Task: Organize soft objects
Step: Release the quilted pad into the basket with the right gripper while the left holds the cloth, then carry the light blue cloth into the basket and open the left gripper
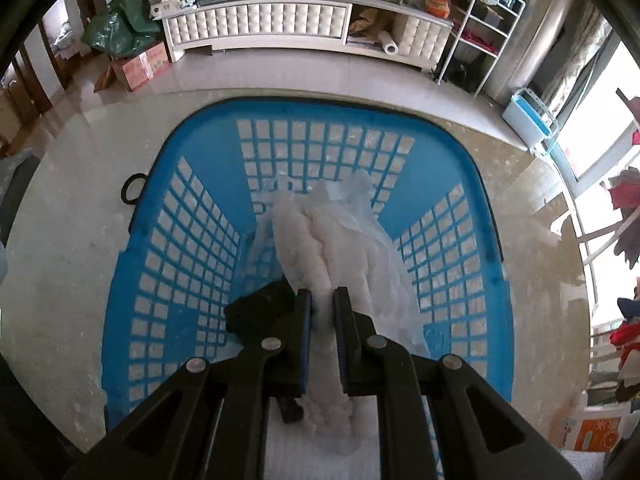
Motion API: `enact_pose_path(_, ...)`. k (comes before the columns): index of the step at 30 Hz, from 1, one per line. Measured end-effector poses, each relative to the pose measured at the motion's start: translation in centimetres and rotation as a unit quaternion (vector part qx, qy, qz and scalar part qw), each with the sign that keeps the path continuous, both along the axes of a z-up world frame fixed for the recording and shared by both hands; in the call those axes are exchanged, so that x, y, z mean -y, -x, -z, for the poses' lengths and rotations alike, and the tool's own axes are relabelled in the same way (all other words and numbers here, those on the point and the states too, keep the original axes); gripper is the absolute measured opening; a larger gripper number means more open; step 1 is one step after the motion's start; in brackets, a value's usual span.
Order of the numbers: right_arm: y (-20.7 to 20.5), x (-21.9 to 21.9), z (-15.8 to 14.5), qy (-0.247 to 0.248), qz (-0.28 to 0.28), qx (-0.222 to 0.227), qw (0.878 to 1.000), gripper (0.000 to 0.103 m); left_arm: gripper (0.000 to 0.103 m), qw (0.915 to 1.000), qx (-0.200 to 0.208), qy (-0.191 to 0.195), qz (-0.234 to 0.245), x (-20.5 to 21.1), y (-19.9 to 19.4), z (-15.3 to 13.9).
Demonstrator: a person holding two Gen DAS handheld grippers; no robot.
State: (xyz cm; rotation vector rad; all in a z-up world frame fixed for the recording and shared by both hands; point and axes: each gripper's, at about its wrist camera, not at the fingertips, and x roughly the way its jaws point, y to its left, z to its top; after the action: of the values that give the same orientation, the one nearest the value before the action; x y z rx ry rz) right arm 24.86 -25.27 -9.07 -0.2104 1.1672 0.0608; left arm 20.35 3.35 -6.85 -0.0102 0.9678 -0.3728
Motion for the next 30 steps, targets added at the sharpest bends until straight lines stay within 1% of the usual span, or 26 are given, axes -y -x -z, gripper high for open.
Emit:
enact_pose_path(3,-0.4,-0.8,-0.1,0.006,-0.004,-0.010,1.000,0.011,0.006,1.0000,-0.001,0.003,0.002,0.1,0.0,0.1)
enact_pose_path(7,-1.0,-1.0,0.6,0.006,-0.009,-0.023,1.000,0.012,0.006,1.0000,-0.002,0.003,0.002,0.0,0.1,0.1)
enact_pose_path(10,-0.8,-1.4,0.5,0.010,-0.007,-0.022,1.000,0.014,0.006,1.0000,-0.003,0.002,-0.004,-0.2,0.1,0.2)
enact_pose_path(11,-0.7,-1.1,0.5,0.009,-0.006,-0.021,1.000,0.019,0.006,1.0000,-0.003,0.002,-0.005,-0.2,0.1,0.2)
enact_pose_path(12,-0.5,-1.1,0.4,0.004,-0.005,-0.018,1.000,0.029,0.006,1.0000,-0.002,0.003,-0.005,-0.3,0.2,0.1)
enact_pose_path(13,-0.4,-1.0,0.4,0.003,-0.003,-0.018,1.000,0.035,0.006,1.0000,-0.001,0.003,-0.006,-0.2,0.2,0.0)
enact_pose_path(15,0.1,-1.1,0.0,-0.004,-0.005,-0.015,1.000,0.064,0.006,1.0000,0.002,0.003,-0.005,-0.1,0.3,-0.2)
enact_pose_path(17,0.7,-1.1,-0.5,-0.001,-0.004,-0.008,1.000,0.075,0.006,1.0000,0.005,0.003,-0.004,0.0,0.3,-0.5)
enact_pose_path(19,1.6,-1.4,-1.1,-0.001,-0.007,0.008,1.000,0.077,0.006,1.0000,0.008,0.001,-0.003,0.3,0.5,-0.8)
enact_pose_path(20,2.2,-1.5,-1.6,-0.004,-0.008,0.015,1.000,0.083,0.006,1.0000,0.010,0.000,-0.001,0.4,0.5,-0.9)
enact_pose_path(21,2.7,-1.6,-2.1,-0.010,-0.010,0.020,1.000,0.093,0.006,0.9999,0.011,-0.001,0.000,0.5,0.6,-1.1)
enact_pose_path(23,3.6,-1.6,-2.8,-0.017,-0.012,0.028,0.999,0.103,0.006,0.9999,0.015,-0.002,0.003,0.9,0.9,-1.5)
enact_pose_path(30,8.0,-1.8,-5.5,-0.026,-0.017,0.073,0.997,0.103,0.006,0.9994,0.028,-0.002,0.019,3.1,1.6,-2.9)
